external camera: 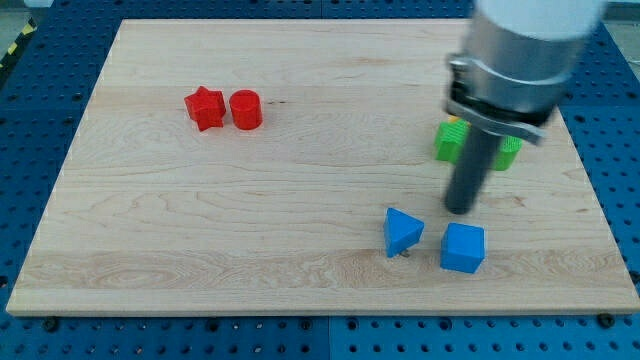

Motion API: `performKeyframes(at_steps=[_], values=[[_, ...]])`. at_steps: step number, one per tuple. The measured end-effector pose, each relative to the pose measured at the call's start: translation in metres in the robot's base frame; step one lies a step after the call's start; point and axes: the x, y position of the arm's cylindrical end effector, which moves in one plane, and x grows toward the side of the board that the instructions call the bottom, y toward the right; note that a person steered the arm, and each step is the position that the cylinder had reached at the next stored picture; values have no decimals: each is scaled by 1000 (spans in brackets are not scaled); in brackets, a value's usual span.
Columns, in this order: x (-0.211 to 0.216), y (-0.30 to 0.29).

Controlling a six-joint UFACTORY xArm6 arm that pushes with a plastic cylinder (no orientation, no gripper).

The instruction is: Push the yellow hexagon along with yellow heart and green star a bit left

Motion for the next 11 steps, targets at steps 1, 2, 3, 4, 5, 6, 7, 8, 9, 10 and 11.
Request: performKeyframes(at_steps=[1, 2, 3, 4, 5, 6, 7, 8, 9, 10, 11], values=[[8, 63], [-12, 95], [-32, 100], [-39, 100], [-40, 115], [-53, 117], [-81, 115], [-111, 96], [-117, 59], [-117, 28], [-120, 4]])
